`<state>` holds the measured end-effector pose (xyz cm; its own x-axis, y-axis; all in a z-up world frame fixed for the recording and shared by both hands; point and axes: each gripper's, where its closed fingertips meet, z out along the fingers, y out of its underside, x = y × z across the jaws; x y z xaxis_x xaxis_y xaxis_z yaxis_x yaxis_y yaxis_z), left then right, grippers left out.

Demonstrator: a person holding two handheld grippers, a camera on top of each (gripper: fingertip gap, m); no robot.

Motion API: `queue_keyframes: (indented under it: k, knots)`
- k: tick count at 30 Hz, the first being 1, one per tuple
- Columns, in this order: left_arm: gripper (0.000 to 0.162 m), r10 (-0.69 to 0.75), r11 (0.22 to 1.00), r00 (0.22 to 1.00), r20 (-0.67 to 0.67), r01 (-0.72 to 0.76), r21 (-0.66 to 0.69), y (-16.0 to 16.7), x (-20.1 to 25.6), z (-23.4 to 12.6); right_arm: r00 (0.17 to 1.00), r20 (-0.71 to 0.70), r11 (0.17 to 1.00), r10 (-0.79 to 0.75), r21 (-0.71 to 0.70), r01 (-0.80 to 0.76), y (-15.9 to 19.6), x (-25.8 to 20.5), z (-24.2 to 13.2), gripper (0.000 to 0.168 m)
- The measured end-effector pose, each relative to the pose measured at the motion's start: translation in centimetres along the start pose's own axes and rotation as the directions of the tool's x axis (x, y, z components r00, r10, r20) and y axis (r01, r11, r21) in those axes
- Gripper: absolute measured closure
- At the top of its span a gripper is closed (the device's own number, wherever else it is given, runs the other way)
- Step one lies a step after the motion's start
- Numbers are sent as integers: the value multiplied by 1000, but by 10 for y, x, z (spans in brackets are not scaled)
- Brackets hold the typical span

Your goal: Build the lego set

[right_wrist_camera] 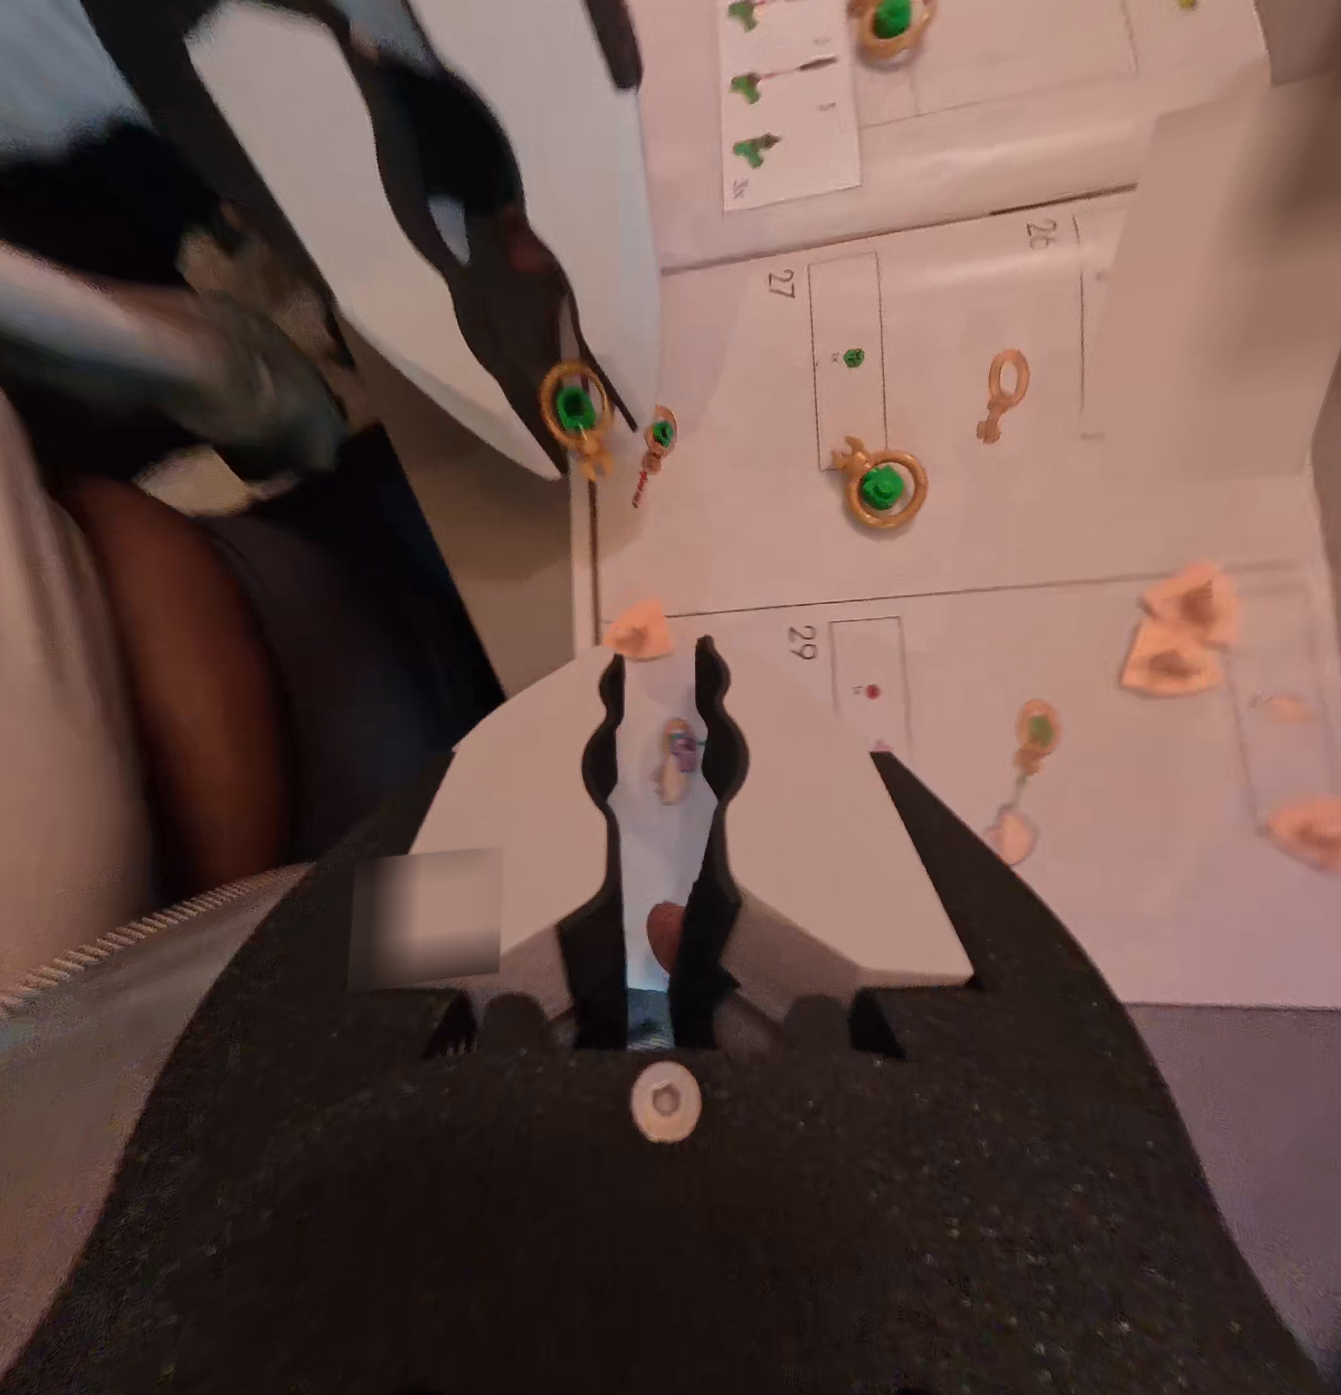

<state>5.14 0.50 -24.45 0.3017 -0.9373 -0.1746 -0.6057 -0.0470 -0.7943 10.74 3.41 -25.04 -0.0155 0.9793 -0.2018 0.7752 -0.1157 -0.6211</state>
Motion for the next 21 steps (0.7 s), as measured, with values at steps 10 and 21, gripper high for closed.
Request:
queue_keyframes:
  k: [10,21]
  knots:
    - [143,-40,999,996,77,38,26,-2,-7,1,934,-243,958,261,184,-220,-1,-2,16,155]
    - [143,-131,990,986,-108,136,46,-7,10,0,617,208,639,-759,58,767,1,-18,17,160]
